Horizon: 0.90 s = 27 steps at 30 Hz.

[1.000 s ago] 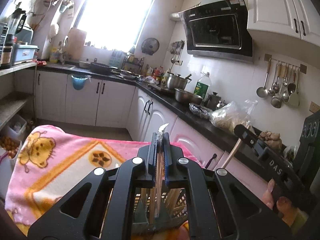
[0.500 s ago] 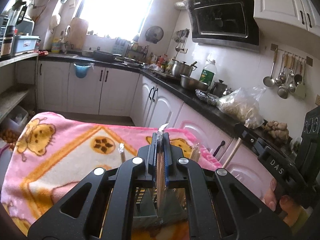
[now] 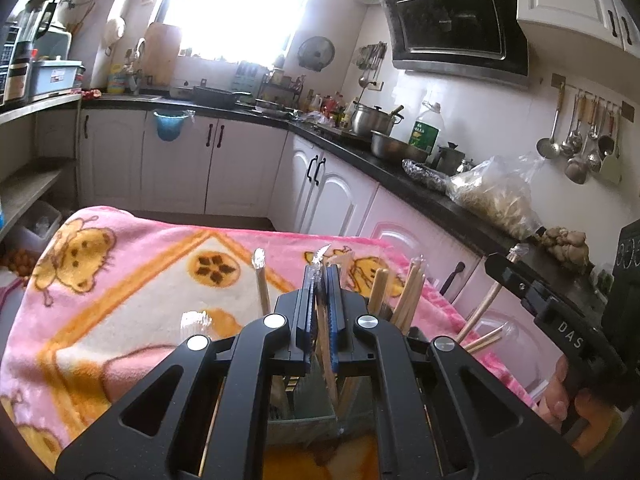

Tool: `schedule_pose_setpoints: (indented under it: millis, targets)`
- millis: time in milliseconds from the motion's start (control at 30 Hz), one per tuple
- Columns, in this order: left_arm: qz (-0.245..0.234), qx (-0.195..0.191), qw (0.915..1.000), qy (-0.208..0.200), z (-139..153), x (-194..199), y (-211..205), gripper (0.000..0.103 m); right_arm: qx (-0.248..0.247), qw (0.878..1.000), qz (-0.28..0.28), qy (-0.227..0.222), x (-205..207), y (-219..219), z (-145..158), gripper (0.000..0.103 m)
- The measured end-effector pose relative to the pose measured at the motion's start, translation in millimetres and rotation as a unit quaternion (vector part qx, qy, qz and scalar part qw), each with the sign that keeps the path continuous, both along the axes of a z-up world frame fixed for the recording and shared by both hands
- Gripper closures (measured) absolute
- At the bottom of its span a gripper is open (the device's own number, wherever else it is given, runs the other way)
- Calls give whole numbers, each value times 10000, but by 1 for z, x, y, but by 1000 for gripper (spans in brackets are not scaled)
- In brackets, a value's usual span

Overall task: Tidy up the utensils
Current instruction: 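Open the left gripper to drop its chopstick into the basket while the right gripper releases its own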

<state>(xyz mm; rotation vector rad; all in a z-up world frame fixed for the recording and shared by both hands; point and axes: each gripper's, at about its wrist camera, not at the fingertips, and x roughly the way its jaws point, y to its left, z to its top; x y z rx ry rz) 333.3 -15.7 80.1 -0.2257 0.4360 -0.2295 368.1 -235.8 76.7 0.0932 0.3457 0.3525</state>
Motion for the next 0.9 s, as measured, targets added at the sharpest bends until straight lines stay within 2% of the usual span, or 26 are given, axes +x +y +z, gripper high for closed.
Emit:
schedule_pose_setpoints:
  millis: [367,433,500,667,733,900]
  targets:
    - [25,33,9999,103,-6,0,2,101,-35,9998,-15,216,-8,-4,-7,91]
    - [31,29,9999,113,-6,-1,2,101,-19,9997,-20,253,-9,-5,-7,81]
    - [38,30,9999,131,-7,-2,3,101,5,9997,-29,256,-12,-6,-7,76]
    - [47,42,9999,156,-6,-5,4,99,0,9997,-34,245,-18,-8,-5,71]
    - [74,55,9998,172,-6,-5,4,93,-5,9997,-52,225,-21,-9,-4,69]
    - [117,-5,9997,191,-4,-12,9,87,-15,9998,-71,199,-30,-13,-1,64]
